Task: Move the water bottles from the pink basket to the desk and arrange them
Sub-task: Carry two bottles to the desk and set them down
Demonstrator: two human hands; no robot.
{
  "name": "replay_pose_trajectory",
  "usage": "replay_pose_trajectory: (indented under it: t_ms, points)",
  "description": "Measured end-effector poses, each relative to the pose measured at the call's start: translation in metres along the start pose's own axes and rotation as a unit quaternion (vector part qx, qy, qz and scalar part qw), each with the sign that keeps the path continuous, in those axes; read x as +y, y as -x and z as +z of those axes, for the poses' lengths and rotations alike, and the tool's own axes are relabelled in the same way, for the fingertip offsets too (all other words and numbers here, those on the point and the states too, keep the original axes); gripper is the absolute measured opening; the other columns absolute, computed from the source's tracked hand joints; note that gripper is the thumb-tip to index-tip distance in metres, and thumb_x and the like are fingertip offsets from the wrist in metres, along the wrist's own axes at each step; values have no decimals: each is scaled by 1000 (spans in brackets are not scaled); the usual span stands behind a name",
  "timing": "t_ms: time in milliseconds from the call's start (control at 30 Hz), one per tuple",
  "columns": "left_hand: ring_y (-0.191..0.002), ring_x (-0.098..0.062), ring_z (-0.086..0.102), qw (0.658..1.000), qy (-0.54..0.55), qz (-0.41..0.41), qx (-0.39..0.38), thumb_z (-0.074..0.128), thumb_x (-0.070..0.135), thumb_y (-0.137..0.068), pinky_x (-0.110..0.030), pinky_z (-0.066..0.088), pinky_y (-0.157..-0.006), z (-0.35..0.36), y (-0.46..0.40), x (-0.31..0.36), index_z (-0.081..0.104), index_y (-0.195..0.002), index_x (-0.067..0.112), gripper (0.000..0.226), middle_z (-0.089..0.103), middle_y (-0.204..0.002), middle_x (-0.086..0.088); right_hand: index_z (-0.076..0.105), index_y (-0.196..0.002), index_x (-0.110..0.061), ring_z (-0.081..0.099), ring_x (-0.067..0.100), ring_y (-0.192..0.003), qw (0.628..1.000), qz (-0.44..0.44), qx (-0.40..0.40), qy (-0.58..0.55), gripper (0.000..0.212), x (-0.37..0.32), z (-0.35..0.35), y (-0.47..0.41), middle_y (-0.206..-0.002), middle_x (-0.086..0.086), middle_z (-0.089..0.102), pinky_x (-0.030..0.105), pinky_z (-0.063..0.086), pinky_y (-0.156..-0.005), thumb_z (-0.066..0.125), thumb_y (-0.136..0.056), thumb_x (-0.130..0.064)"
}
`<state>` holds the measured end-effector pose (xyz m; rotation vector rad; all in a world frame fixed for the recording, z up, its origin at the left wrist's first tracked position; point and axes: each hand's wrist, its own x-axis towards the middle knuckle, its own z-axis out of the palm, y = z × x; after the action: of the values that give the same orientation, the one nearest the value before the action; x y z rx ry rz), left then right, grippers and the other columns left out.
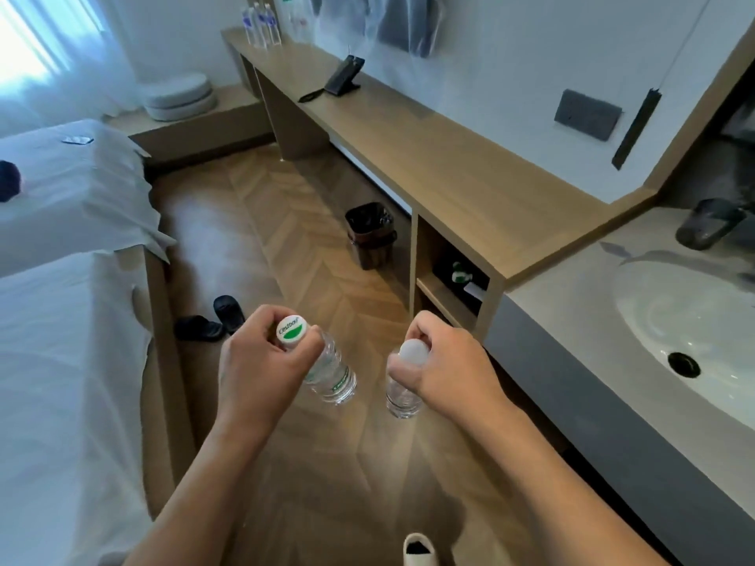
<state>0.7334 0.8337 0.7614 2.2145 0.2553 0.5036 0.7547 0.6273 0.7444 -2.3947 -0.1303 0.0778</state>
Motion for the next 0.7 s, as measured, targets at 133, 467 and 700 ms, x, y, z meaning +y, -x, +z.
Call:
replay_pose_trajectory:
  t_ms: [133,467,700]
  points:
    - [-61,-9,60,999,21,-21,11,76,25,-76,-33,52,-57,3,-76,-26,63,-75,25,13,64,-67,9,48,-77,-26,58,11,-65,1000,-7,9,-2,29,-29,18,-74,-69,-7,58,32,52,-57,69,-70,-44]
    - [-60,-5,59,998,56,-12,-15,78,22,-71,-23,45,-57,-19,-304,-110,61,-71,28,18,64,-67,16,52,-75,-26,57,6,-62,1000,-13,6,25,25,-130,91,-277,-67,-8,60,20,42,-51,70,-70,-42]
    - [-64,-7,62,999,45,23,2,77,25,-71,-26,49,-57,-45,-469,-141,62,-74,26,16,65,-68,14,54,-77,-25,59,8,-63,999,-32,32,-10,22,-215,117,-420,-68,-7,62,29,49,-53,70,-72,-39]
